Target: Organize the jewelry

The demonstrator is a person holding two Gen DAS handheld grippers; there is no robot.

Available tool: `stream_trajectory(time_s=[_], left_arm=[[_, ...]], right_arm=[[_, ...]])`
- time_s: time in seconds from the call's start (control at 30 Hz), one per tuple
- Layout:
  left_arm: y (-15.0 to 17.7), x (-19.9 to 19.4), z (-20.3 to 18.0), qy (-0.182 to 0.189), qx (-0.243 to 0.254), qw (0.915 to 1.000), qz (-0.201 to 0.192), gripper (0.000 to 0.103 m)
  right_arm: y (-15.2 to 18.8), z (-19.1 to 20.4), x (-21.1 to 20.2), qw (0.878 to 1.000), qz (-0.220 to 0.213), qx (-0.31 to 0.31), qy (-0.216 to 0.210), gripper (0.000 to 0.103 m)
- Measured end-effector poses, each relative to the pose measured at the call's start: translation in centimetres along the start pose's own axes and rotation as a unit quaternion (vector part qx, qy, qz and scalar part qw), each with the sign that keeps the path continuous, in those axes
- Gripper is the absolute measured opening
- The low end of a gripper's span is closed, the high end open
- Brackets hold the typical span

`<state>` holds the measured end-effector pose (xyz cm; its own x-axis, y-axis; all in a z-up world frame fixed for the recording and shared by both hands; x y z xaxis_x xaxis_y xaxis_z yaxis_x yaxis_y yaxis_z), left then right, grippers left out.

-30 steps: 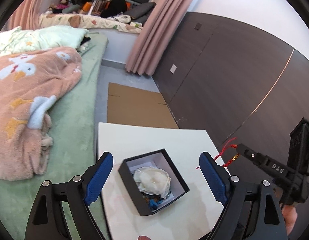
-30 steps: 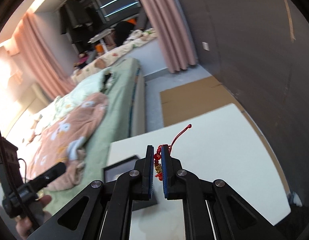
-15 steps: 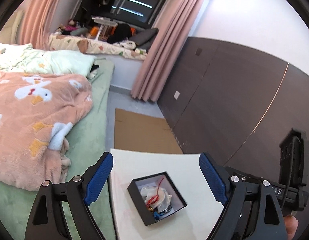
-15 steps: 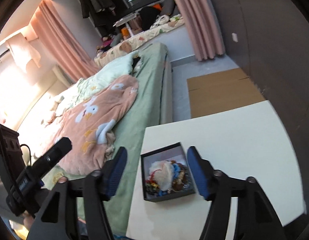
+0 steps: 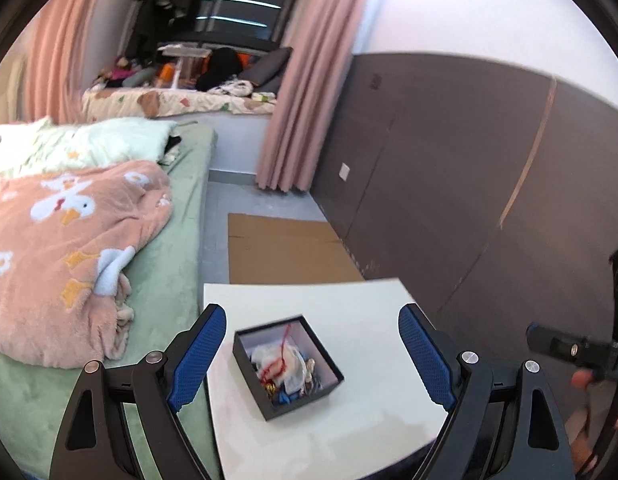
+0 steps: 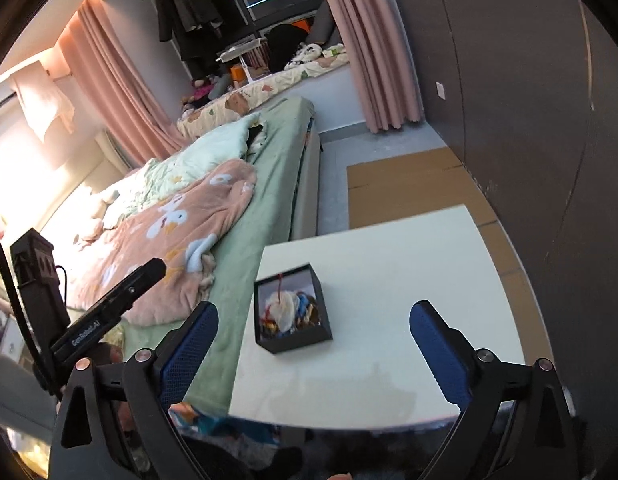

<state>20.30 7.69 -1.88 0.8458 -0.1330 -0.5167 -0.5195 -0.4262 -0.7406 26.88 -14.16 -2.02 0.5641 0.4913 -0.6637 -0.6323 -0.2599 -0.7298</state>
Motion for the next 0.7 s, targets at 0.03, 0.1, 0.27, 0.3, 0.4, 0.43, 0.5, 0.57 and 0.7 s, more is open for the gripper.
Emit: stream_trajectory(time_s=[0.03,0.1,0.27,0.3,0.4,0.43,0.5,0.57,0.7], left_arm=[[0.5,-0.1,-0.5,-0.001,0.008,1.0,0.002,0.088],[1.4,-0.3,-1.4,0.0,0.021,0.9997,0.013,0.088],[2.6,-2.0,-3.0,0.018,0.03,0.9993,0.014,0.088],[2.9,-2.3,-3.2,0.02,0.032,0.9991,0.017,0.088],[3.9,-2.7,-3.6,0.012,0.054,0.9983,0.021,0.088],[4.2,-2.7,-3.7,0.007,0.061,0.9979,0.023,0.088],[5.1,-2.9,-3.7,0.002,0.075,0.9968,0.029,0.088],[6.0,-2.9,-3.7,-0.001,0.087,0.9957,0.032,0.091],[7.4,-2.2,-3.1,-0.016,0.088,0.9953,0.039,0.096]], right_arm=[[0.3,-0.2,-0.1,1.0,0.0,-0.001,0.004,0.097],[1.2,-1.0,-0.5,1.0,-0.002,-0.007,0.01,0.098],[3.7,-2.9,-1.2,1.0,0.0,0.008,0.003,0.103],[4.2,-3.2,-1.3,1.0,0.004,0.01,0.002,0.103],[5.4,-3.7,-1.8,1.0,0.005,0.003,0.01,0.103],[5.8,-3.9,-1.9,1.0,0.007,0.001,0.015,0.103],[6.8,-4.1,-2.3,1.0,0.007,0.0,0.018,0.103],[7.6,-4.4,-2.5,1.0,0.007,-0.003,0.018,0.103],[8.3,-4.5,-2.7,0.999,-0.003,-0.018,0.037,0.103]])
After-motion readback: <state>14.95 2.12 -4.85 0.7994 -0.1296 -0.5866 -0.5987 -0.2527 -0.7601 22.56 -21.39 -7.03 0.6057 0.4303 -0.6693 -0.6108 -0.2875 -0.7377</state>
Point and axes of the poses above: each gripper's, at about its wrist camera, not at the fingertips, and x roughly the way its jaws point, z to its left, y to its underside, the point moved 4 cm from there along x, roughly the way its jaws point, and after that the axes turned 12 degrees about -x, right-handed, at the moved point
